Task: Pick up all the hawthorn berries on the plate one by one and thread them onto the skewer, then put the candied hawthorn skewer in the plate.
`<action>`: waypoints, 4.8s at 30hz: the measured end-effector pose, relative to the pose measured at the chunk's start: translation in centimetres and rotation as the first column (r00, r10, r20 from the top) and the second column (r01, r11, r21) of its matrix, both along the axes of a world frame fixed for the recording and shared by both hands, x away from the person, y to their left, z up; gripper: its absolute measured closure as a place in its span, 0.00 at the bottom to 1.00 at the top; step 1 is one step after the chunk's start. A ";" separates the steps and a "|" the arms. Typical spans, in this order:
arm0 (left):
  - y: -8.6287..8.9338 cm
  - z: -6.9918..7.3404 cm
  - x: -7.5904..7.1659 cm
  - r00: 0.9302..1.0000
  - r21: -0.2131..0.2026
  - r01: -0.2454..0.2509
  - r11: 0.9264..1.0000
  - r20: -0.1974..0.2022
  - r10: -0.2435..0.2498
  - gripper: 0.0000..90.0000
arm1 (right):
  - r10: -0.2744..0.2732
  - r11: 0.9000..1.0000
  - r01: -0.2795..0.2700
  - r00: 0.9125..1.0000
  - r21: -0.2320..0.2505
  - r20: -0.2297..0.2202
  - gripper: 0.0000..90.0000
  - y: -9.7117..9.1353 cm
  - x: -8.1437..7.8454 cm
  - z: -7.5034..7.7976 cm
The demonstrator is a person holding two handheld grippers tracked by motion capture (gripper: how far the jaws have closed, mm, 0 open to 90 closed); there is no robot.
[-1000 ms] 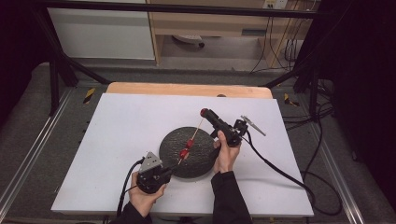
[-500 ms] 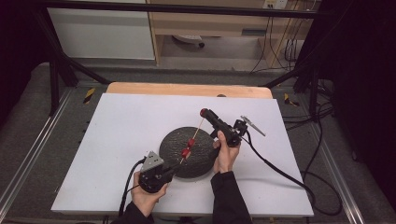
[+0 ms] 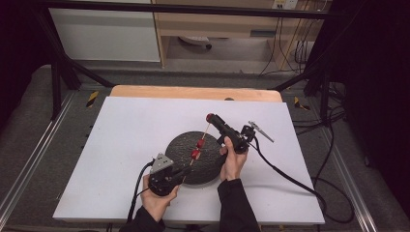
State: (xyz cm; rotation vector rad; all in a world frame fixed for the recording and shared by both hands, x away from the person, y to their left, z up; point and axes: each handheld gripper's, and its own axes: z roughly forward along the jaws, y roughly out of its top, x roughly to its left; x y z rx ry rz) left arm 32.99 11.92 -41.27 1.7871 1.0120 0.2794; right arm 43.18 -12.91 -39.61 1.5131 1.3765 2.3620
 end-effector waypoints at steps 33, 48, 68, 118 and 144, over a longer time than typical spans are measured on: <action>-0.5 0.6 1.5 1.000 -0.010 0.006 1.000 0.025 -0.005 0.99 | 0.073 0.997 -0.074 0.997 -0.034 -0.025 0.70 0.3 -0.8 -0.4; -0.4 0.6 2.0 0.999 -0.006 0.013 1.000 0.038 -0.012 0.99 | 0.094 0.993 -0.097 0.995 -0.065 -0.040 0.69 0.4 -1.0 -0.6; 2.1 0.5 2.0 0.999 0.048 0.031 0.998 0.031 -0.033 0.99 | 0.114 0.897 -0.134 0.991 -0.422 -0.073 0.21 -2.9 -1.2 0.0; 2.4 -0.1 5.8 0.981 0.355 0.120 0.927 -0.186 -0.056 0.98 | 0.180 0.559 -0.289 0.957 -0.777 -0.226 0.02 -12.5 -7.0 -6.1; 0.3 -0.8 6.1 0.974 0.447 0.139 0.884 -0.222 -0.041 0.97 | 0.181 0.567 -0.290 0.957 -0.771 -0.226 0.02 -12.9 -7.1 -6.1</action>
